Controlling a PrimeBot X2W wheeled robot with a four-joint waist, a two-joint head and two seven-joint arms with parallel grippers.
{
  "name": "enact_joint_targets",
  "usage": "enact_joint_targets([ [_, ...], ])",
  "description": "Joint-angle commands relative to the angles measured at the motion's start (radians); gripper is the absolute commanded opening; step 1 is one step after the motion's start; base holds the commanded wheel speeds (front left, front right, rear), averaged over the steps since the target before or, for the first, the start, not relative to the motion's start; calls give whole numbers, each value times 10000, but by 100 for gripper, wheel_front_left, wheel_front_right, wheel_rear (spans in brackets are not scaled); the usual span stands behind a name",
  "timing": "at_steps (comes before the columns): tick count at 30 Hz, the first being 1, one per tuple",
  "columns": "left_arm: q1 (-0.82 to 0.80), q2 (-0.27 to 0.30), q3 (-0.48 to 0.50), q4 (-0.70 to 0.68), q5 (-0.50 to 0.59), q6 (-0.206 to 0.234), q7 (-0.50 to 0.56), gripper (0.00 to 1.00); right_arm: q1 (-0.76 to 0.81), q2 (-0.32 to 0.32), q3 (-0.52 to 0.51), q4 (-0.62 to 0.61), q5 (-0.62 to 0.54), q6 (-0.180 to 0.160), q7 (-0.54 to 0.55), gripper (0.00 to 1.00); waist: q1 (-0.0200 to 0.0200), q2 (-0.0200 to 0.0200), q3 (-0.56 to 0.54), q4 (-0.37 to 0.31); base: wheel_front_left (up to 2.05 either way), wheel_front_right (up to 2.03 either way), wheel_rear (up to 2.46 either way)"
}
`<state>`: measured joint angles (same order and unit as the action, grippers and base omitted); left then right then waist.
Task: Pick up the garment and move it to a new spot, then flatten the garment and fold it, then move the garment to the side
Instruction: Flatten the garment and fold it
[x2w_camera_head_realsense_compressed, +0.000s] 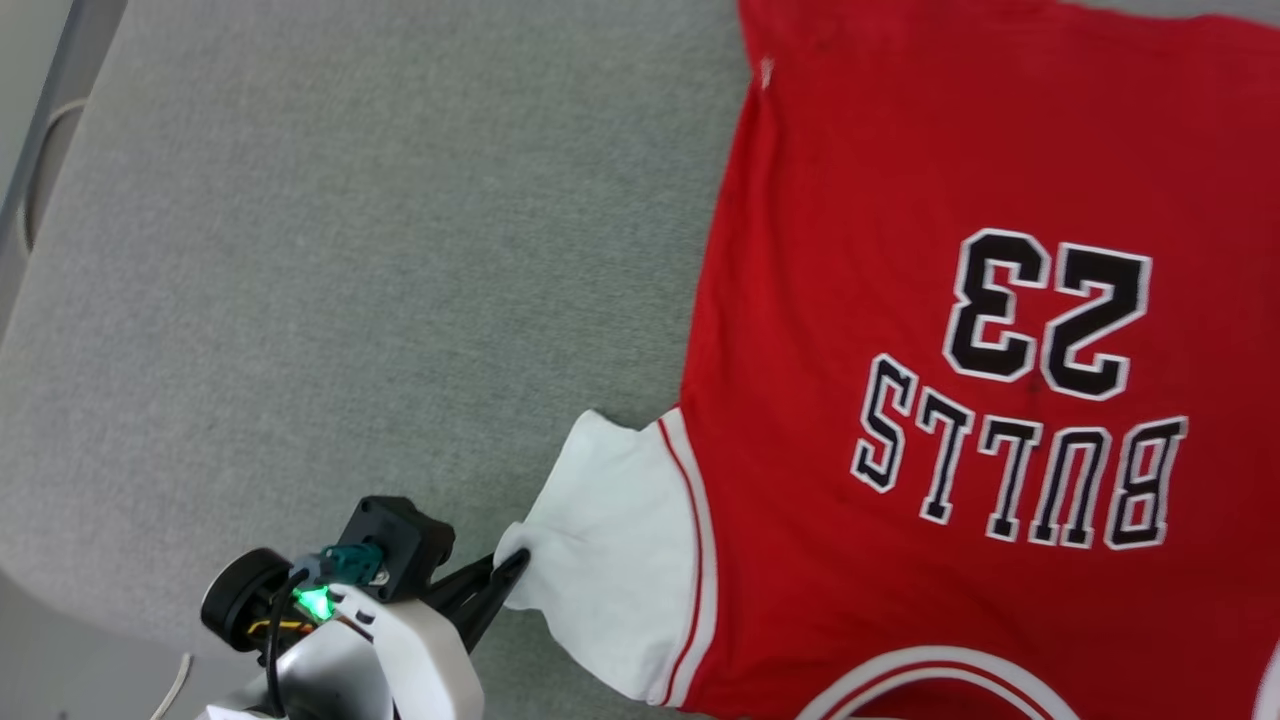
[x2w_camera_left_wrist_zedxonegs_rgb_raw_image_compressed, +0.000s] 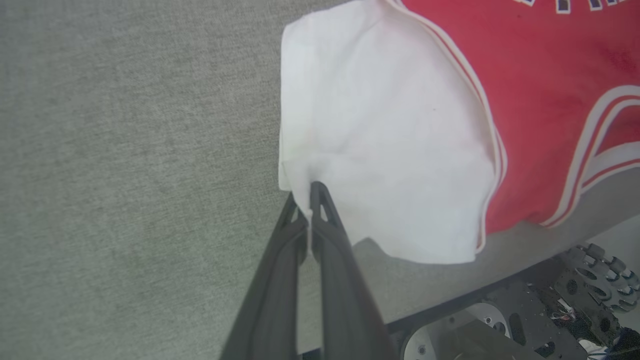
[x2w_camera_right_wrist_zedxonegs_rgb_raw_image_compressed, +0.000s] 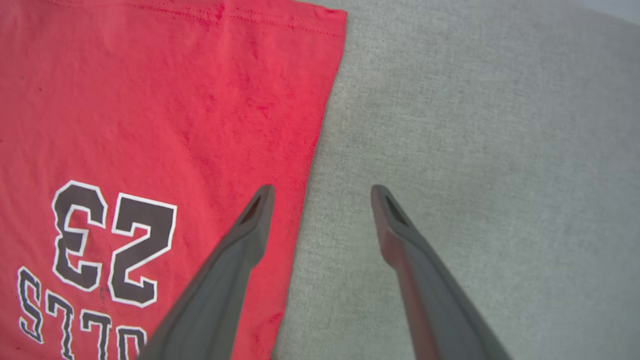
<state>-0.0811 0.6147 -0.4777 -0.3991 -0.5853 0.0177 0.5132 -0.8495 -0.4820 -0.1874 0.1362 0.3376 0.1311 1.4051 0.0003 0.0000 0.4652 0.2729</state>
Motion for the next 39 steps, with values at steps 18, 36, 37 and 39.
enact_joint_targets([
  [18, -798, -711, -570, 376, 301, -352, -586, 0, -641, 231, -520, 2334, -2001, -6, 19, 100, -3, 0, 1377, 1719, 0, 0, 0],
  [36, -629, -506, -393, 860, 142, -159, -621, 0, 645, -291, 148, 2796, -1275, -8, -785, 0, -3, 0, -169, 800, 0, 0, 0],
  [37, -574, -476, -370, 885, 118, -128, -610, 0, 855, -286, 198, 2819, -1162, -8, -870, 0, -3, 0, -358, 687, 0, 0, 0],
  [39, -438, -441, -346, 931, 84, -61, -597, 0, 1337, -224, 269, 2806, -957, -8, -1010, 0, -3, 0, -730, 456, 0, 0, 0],
])
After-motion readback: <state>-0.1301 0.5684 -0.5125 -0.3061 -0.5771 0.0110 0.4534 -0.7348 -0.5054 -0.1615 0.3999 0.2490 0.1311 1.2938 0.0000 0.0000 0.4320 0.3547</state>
